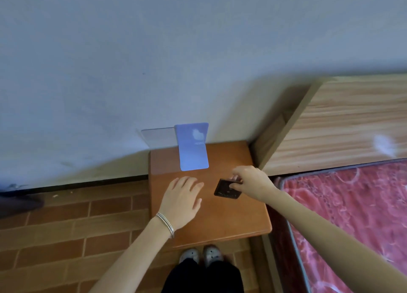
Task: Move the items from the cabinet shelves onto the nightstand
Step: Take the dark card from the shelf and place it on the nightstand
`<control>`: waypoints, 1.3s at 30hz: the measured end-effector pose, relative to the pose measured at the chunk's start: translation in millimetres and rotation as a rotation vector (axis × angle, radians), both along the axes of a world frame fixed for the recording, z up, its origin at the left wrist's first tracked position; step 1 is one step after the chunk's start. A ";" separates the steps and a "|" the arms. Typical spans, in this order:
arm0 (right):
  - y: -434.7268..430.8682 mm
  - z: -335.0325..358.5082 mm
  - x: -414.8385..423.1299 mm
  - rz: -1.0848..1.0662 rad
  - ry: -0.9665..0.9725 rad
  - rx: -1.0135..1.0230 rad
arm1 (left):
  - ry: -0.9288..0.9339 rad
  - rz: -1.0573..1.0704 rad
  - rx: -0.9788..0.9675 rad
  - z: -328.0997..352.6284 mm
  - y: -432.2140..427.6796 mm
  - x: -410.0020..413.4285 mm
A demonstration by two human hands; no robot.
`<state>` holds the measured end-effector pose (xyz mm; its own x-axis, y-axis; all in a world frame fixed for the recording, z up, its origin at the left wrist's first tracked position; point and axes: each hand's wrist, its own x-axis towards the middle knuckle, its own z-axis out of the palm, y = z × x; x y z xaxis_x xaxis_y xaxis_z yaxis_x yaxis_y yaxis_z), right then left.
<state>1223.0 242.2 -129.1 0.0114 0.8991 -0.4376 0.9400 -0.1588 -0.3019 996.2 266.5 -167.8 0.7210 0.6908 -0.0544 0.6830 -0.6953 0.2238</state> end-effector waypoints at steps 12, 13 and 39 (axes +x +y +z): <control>76.5 -181.6 52.5 -0.154 0.107 0.432 | -0.039 0.128 -0.038 -159.1 64.7 52.2; 69.0 -198.8 51.1 -0.142 0.115 0.416 | -0.037 0.135 -0.052 -168.2 65.1 54.2; 84.3 -275.1 36.2 0.047 0.039 0.287 | 0.137 0.119 -0.179 -225.9 97.6 66.7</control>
